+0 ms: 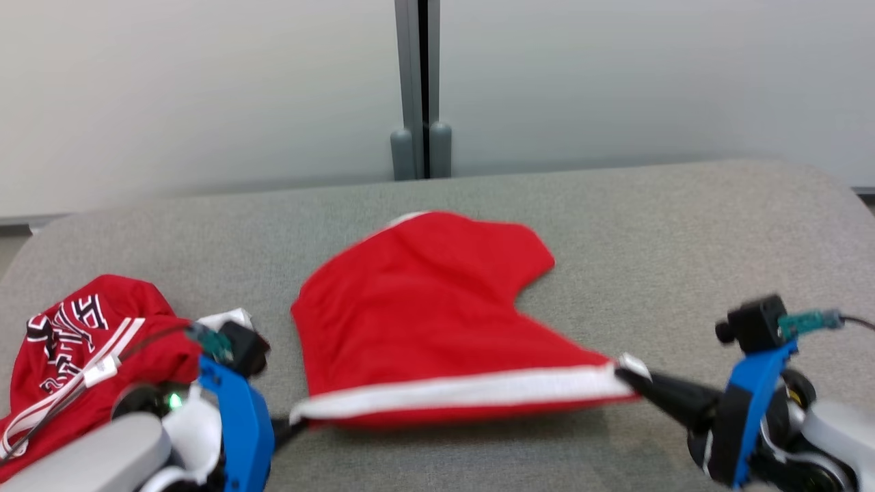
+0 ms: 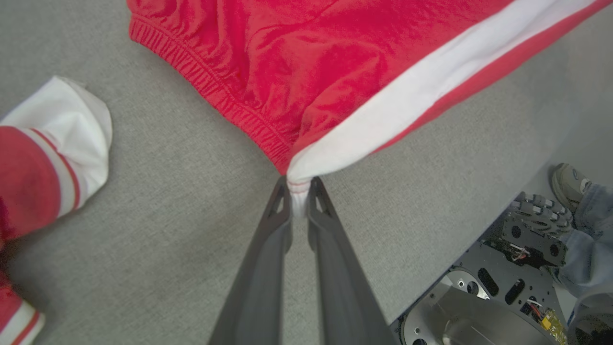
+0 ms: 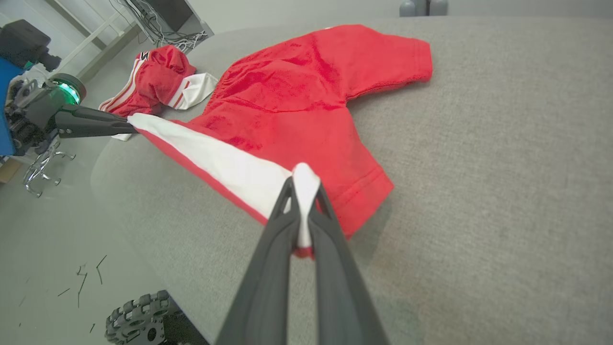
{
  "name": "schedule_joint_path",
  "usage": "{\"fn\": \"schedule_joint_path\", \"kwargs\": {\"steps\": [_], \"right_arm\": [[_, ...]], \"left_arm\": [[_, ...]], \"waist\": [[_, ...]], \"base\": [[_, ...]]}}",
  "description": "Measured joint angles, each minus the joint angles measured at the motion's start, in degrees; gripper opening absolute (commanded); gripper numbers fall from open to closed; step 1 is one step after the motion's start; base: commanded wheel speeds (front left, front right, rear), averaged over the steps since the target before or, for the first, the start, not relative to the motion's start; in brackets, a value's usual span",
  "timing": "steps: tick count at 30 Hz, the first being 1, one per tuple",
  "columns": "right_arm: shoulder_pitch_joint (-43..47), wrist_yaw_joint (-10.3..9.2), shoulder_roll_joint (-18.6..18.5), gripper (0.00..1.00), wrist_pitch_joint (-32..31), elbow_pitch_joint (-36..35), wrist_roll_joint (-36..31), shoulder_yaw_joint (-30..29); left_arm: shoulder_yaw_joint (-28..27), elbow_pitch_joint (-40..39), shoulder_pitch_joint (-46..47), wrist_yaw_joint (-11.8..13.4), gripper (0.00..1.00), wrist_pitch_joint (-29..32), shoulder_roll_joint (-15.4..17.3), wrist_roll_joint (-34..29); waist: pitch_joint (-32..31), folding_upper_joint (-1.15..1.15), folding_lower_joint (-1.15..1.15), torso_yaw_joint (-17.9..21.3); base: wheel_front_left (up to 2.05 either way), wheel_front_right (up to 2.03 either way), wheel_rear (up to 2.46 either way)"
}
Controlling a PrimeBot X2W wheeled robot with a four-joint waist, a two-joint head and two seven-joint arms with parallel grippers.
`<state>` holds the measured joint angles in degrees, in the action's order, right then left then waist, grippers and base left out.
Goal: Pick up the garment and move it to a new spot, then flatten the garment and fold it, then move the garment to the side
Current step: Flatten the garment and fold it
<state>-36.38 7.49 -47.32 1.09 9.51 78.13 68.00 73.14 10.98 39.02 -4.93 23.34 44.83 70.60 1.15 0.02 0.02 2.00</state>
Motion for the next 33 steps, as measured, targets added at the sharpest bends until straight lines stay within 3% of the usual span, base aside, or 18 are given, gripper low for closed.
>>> {"fn": "schedule_joint_path", "kwargs": {"steps": [6, 10, 15, 22, 33], "right_arm": [[4.3, -0.01, -8.3, 0.0, -8.5, -11.2, 4.9, 1.8], [5.2, 0.0, -12.7, 0.0, -13.8, -17.0, 9.0, 2.0], [0.7, 0.0, -14.6, 0.0, -18.3, -18.2, 10.5, -0.7], [-10.9, 0.0, -8.4, 0.0, -26.4, -8.8, 10.7, -3.9], [-29.9, -0.01, 8.1, 0.0, -37.6, 16.0, 9.9, -5.3]], "left_arm": [[0.2, -13.9, -7.4, 4.0, 0.0, 10.6, 5.8, 2.3], [0.1, -20.1, -8.9, 5.3, 0.0, 13.4, 7.9, 6.0], [-2.1, -21.6, -7.4, 5.5, 0.0, 14.5, 8.4, 8.6], [-5.6, -14.9, 0.6, 4.0, 0.0, 20.4, 5.6, 12.7], [-9.7, -1.8, 11.9, 2.4, 0.0, 26.0, -1.2, 15.5]], "waist": [[-2.1, -0.01, -0.01, 0.1], [-2.1, -0.01, -0.01, -0.3], [-0.2, -0.02, -0.02, -0.8], [6.0, -0.03, -0.04, -2.9], [18.6, -0.05, -0.05, -6.7]], "base": [[0.0, 0.0, 0.0], [0.0, 0.0, 0.0], [0.0, 0.0, 0.0], [0.0, 0.0, 0.0], [0.0, 0.0, 0.0]]}}
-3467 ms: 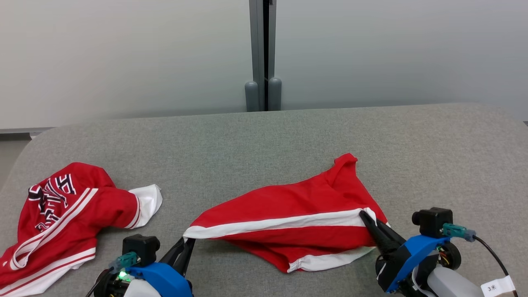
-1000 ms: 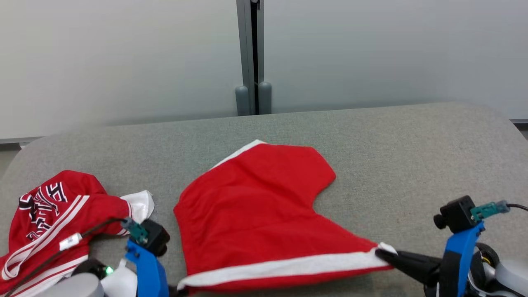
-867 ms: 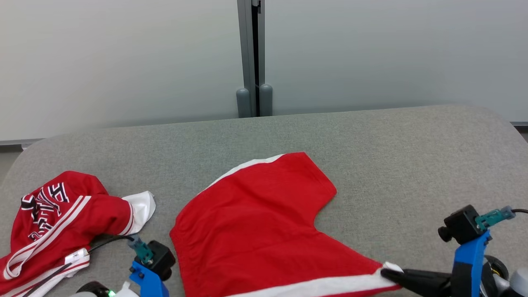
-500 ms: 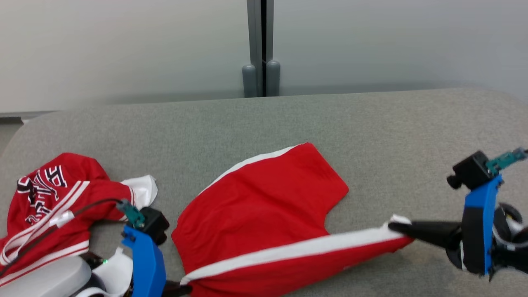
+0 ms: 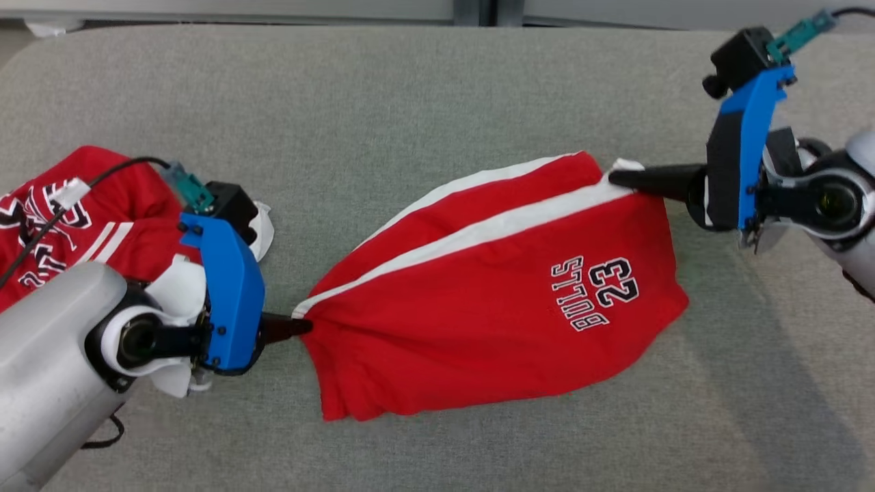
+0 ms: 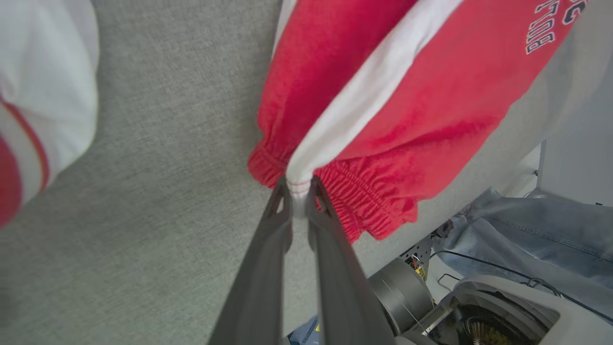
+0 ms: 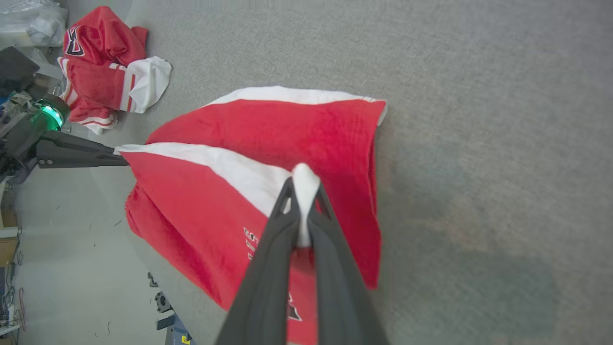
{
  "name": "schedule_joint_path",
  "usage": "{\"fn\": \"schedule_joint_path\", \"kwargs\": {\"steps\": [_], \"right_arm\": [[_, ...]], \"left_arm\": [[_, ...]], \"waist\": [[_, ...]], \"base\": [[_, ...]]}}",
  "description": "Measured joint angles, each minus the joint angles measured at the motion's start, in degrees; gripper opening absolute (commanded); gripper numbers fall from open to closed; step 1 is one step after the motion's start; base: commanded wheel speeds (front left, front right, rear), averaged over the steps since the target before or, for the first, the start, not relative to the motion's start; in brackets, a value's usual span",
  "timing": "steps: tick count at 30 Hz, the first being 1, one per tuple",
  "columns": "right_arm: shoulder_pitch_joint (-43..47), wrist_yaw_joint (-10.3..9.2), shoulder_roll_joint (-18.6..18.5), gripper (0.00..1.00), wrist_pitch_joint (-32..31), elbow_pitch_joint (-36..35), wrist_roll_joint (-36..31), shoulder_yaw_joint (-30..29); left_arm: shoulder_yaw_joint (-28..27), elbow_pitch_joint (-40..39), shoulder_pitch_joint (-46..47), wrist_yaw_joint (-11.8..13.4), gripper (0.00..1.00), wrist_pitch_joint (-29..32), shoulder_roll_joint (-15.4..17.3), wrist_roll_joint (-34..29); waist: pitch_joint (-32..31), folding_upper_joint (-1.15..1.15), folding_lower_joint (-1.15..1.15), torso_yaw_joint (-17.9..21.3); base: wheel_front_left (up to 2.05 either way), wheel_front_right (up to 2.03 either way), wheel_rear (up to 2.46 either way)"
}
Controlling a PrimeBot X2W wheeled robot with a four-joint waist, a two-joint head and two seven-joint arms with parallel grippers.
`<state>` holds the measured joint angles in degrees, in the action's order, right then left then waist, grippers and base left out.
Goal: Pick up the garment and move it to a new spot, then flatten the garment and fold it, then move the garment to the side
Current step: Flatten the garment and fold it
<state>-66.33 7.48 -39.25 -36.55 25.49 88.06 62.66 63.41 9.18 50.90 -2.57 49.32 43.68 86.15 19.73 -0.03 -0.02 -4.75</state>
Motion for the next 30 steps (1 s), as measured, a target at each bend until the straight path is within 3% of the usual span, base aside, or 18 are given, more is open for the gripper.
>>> {"fn": "schedule_joint_path", "kwargs": {"steps": [10, 22, 23, 24, 25, 30], "right_arm": [[-6.6, 0.0, 7.2, 0.0, -0.1, 10.5, -1.3, -0.6], [-6.2, 0.0, 8.7, 0.03, 5.9, 14.6, -2.0, -0.7], [-6.0, 0.01, 9.0, 0.31, 6.5, 15.0, -2.0, -0.7], [-5.8, 0.01, 9.4, 0.68, 7.0, 15.4, -2.1, -0.7], [-5.6, 0.0, 9.9, 1.0, 7.8, 16.0, -2.3, -0.6], [-3.7, 0.0, 11.5, 1.0, 10.5, 17.1, -2.5, -0.1]], "left_arm": [[-1.8, 6.2, 5.8, -1.0, 0.0, 1.4, -3.7, 0.1], [-1.6, 9.1, 5.3, -1.3, 0.0, 0.4, -2.7, -0.8], [-1.6, 9.3, 5.3, -1.2, 0.13, 0.0, -2.8, -1.2], [-1.6, 9.6, 5.3, -1.0, 0.42, -0.3, -3.1, -1.5], [-1.6, 10.0, 5.3, -0.9, 1.0, -0.5, -3.3, -1.5], [-0.5, 11.3, 4.9, -0.7, 1.0, -0.8, -3.9, -3.0]], "waist": [[5.5, 0.0, 0.01, -3.4], [4.4, 0.02, 0.03, -3.0], [4.4, 0.02, 0.03, -3.0], [4.4, 0.02, 0.03, -3.0], [4.3, 0.02, 0.02, -3.0], [2.3, 0.02, 0.02, -3.2]], "base": [[0.0, 0.0, 0.0], [0.0, 0.0, 0.0], [0.0, 0.0, 0.0], [0.0, 0.0, 0.0], [0.0, 0.0, 0.0], [0.0, 0.0, 0.0]]}}
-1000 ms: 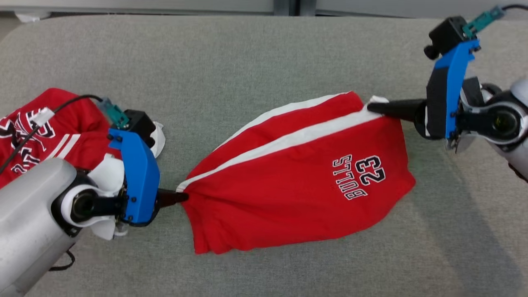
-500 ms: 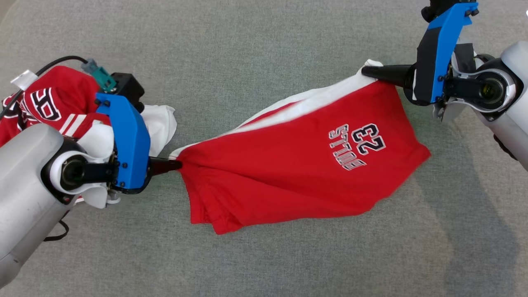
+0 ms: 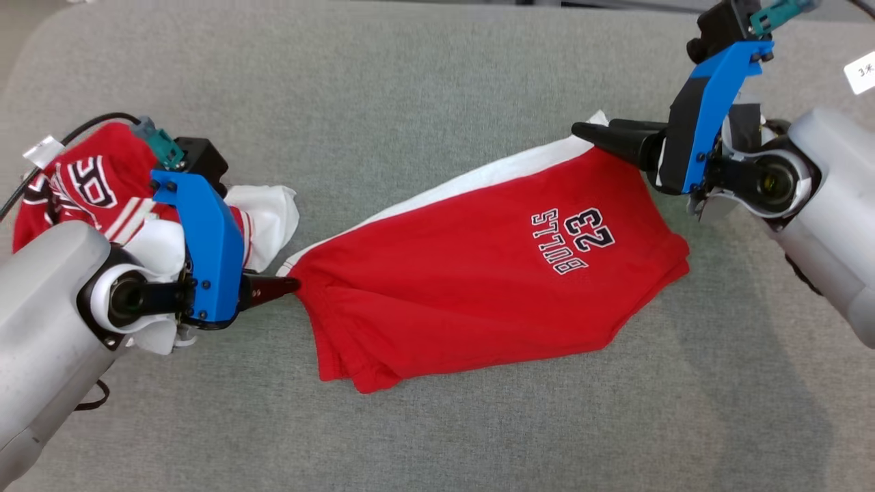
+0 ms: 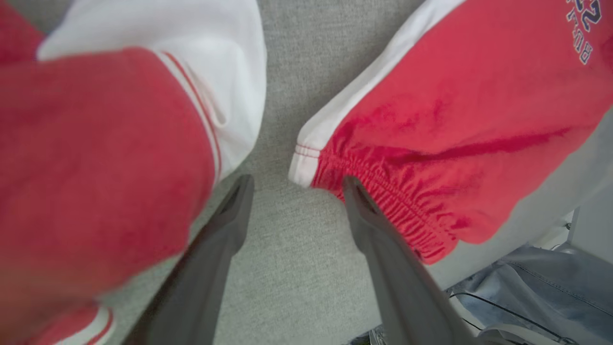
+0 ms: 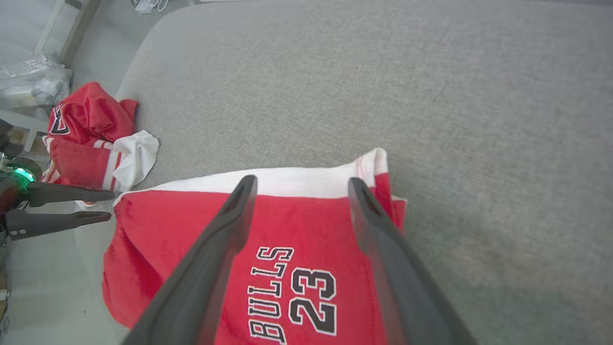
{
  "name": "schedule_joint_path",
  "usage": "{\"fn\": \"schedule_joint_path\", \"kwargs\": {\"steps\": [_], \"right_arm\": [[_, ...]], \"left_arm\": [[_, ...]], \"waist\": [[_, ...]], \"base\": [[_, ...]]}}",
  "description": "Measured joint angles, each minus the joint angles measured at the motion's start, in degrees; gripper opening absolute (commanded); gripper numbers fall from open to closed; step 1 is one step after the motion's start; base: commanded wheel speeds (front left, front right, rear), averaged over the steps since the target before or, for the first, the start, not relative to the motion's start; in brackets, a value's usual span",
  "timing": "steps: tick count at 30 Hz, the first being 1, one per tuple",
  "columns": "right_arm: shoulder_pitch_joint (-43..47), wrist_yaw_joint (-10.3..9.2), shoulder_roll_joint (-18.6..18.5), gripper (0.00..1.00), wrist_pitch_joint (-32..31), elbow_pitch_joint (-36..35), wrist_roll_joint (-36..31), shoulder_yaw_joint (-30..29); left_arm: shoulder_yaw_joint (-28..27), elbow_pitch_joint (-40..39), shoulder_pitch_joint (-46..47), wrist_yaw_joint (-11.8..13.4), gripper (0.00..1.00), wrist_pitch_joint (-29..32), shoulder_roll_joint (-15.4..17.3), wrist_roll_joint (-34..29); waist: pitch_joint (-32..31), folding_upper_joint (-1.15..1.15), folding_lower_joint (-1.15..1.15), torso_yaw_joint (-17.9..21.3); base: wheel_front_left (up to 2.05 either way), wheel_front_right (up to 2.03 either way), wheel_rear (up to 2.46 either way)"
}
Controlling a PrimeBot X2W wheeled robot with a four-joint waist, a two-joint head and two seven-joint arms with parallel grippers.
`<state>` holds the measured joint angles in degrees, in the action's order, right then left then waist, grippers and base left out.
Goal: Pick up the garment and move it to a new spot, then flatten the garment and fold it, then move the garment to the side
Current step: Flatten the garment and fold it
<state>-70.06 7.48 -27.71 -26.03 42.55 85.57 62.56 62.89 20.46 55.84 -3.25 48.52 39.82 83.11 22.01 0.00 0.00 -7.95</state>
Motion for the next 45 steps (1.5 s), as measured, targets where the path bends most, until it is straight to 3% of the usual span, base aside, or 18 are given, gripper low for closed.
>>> {"fn": "schedule_joint_path", "kwargs": {"steps": [5, 10, 11, 12, 14, 17, 22, 28, 34, 38, 39, 40, 41, 45], "right_arm": [[2.6, 0.0, -0.2, 1.0, 7.0, -1.4, -1.2, 0.0], [6.9, 0.0, -1.8, 1.0, 17.7, -0.6, -4.2, 0.7], [6.9, 0.0, -1.8, 1.0, 17.7, -0.6, -4.2, 0.7], [8.9, 0.0, -2.0, 1.0, 20.4, 1.3, -4.1, 0.7], [10.6, 0.0, -1.9, 1.0, 21.5, 3.3, -3.8, 1.0], [12.6, 0.01, -1.5, 1.0, 21.5, 6.3, -2.9, 1.4], [14.1, 0.0, -1.3, 1.0, 20.0, 11.1, -2.5, 2.6], [15.5, 0.01, -1.5, 1.0, 16.9, 14.9, -1.7, 3.3], [16.9, 0.01, -1.0, 1.0, 8.3, 18.5, 0.8, 3.9], [17.0, -0.02, -1.2, 1.0, 5.0, 18.4, 2.0, 3.8], [17.1, -0.08, -1.2, 0.49, 3.6, 17.6, 2.3, 3.9], [17.1, -0.08, -1.1, 0.35, 3.5, 17.3, 2.2, 4.1], [17.2, -0.08, -1.0, 0.0, 3.5, 17.1, 2.2, 4.2], [17.8, -0.05, 0.1, 0.0, 5.5, 16.8, 1.6, 4.5]], "left_arm": [[0.6, -0.2, -1.2, -0.5, 1.0, -2.7, 1.8, -2.4], [0.5, -1.8, -2.5, -0.3, 1.0, -13.8, 4.5, -10.6], [0.5, -1.8, -2.5, -0.3, 1.0, -13.8, 4.5, -10.6], [0.2, -2.7, -3.8, 1.0, 1.0, -20.9, 5.1, -14.6], [-1.2, -3.7, -5.2, 2.9, 1.0, -29.5, 4.9, -18.2], [-3.8, -4.9, -8.1, 7.7, 1.0, -42.1, 3.6, -21.4], [-6.7, -7.7, -14.8, 14.5, 1.0, -57.1, 0.2, -23.7], [-9.0, -10.4, -20.3, 16.9, 1.0, -62.6, -3.9, -23.4], [-13.2, -12.3, -26.1, 17.2, 1.0, -63.4, -8.6, -24.5], [-18.4, -12.4, -29.7, 16.0, 1.0, -63.5, -12.1, -28.2], [-20.5, -11.8, -32.2, 14.8, 1.0, -63.5, -14.0, -29.6], [-21.5, -11.5, -33.2, 14.3, 1.0, -63.5, -14.9, -30.4], [-22.3, -11.1, -34.0, 13.8, 1.0, -63.5, -15.8, -31.2], [-24.3, -9.6, -36.3, 12.4, 1.0, -63.5, -17.9, -33.1]], "waist": [[-4.0, 0.0, 0.01, -0.5], [-8.1, 0.02, 0.02, -0.6], [-8.1, 0.02, 0.02, -0.6], [-9.3, 0.02, 0.02, -0.7], [-9.9, 0.02, 0.02, -1.0], [-10.1, 0.02, 0.0, -2.0], [-10.1, 0.02, 0.01, -4.3], [-10.0, 0.02, 0.0, -7.2], [-10.2, 0.02, 0.01, -10.3], [-10.3, 0.02, 0.01, -11.7], [-10.5, 0.02, 0.01, -12.0], [-10.7, 0.01, 0.01, -12.1], [-10.9, 0.01, 0.0, -12.2], [-11.9, 0.0, 0.0, -11.9]], "base": [[0.0, 0.0, 0.0], [0.0, 0.0, 0.0], [0.0, 0.0, 0.0], [0.0, 0.0, 0.0], [0.0, 0.0, 0.0], [0.0, 0.0, 0.0], [0.0, 0.0, 0.0], [0.0, 0.0, 0.0], [0.0, 0.0, 0.0], [0.0, 0.0, 0.0], [0.0, 0.0, 0.0], [0.0, 0.0, 0.0], [0.0, 0.0, 0.0], [0.0, 0.0, 0.0]]}}
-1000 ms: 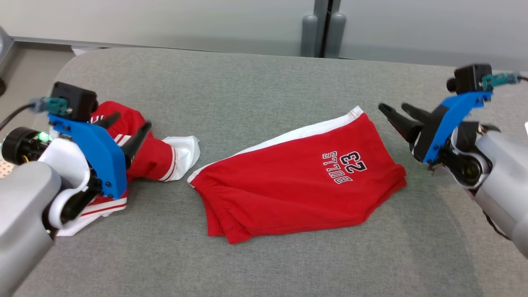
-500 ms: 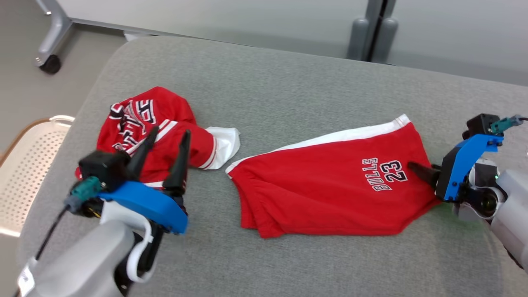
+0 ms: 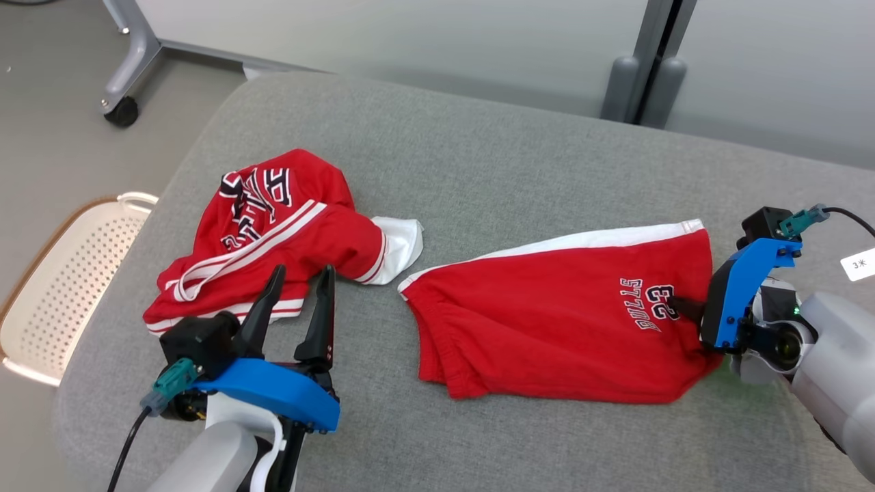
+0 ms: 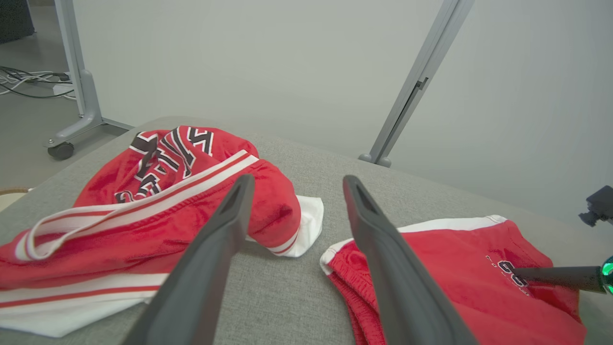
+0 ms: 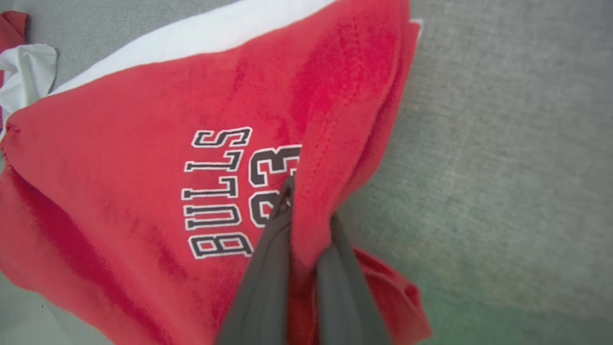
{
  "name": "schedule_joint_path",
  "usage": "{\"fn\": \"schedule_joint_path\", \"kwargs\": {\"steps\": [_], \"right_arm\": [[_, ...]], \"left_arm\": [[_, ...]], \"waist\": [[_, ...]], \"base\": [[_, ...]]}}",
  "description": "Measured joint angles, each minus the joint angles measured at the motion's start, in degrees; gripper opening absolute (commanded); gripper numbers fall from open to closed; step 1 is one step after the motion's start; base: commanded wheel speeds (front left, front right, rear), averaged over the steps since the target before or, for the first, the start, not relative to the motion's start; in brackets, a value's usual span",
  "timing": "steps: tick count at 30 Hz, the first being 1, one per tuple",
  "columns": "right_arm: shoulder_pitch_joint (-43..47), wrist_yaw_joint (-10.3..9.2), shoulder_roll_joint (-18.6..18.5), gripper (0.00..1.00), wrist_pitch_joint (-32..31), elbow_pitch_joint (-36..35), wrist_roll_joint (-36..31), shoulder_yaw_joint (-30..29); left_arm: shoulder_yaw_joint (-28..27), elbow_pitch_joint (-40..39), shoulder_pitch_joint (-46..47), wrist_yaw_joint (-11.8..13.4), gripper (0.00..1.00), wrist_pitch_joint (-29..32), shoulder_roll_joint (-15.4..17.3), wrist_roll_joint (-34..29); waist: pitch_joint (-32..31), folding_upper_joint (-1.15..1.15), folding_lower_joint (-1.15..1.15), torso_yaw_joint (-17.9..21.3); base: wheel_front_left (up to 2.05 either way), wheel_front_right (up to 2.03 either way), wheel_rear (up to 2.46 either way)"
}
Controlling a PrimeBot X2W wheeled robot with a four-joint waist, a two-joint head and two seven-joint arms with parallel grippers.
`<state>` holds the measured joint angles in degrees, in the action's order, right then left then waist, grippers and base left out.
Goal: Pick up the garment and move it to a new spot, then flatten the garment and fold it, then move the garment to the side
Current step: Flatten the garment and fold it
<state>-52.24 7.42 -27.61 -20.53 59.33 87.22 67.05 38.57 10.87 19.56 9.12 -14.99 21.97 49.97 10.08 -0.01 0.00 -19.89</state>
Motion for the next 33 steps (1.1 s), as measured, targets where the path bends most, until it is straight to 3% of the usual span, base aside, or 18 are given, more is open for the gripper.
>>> {"fn": "schedule_joint_path", "kwargs": {"steps": [10, 21, 26, 33], "right_arm": [[2.7, 0.07, 0.8, 0.0, 9.0, 0.3, 1.2, -2.6], [5.4, 0.05, -2.1, 0.0, 15.6, 2.8, 1.3, -4.3], [3.6, 0.05, -0.9, 0.0, 17.6, 1.7, 0.0, -4.0], [2.1, 0.05, 3.7, 0.0, 18.5, -4.8, -2.3, -1.6]], "left_arm": [[-8.1, 3.3, -6.4, -1.4, 1.0, 0.0, -3.4, -9.6], [-11.7, 5.7, -9.2, -3.7, 1.0, 0.0, -6.6, -15.4], [-12.2, 6.8, -9.3, -4.9, 1.0, 0.0, -7.9, -16.7], [-12.4, 9.1, -9.6, -6.2, 1.0, 0.0, -8.9, -17.2]], "waist": [[-4.8, 0.0, 0.0, 5.5], [-6.6, 0.0, 0.0, 13.8], [-6.8, 0.0, 0.0, 14.0], [-7.7, 0.0, 0.0, 10.9]], "base": [[0.0, 0.0, 0.0], [0.0, 0.0, 0.0], [0.0, 0.0, 0.0], [0.0, 0.0, 0.0]]}}
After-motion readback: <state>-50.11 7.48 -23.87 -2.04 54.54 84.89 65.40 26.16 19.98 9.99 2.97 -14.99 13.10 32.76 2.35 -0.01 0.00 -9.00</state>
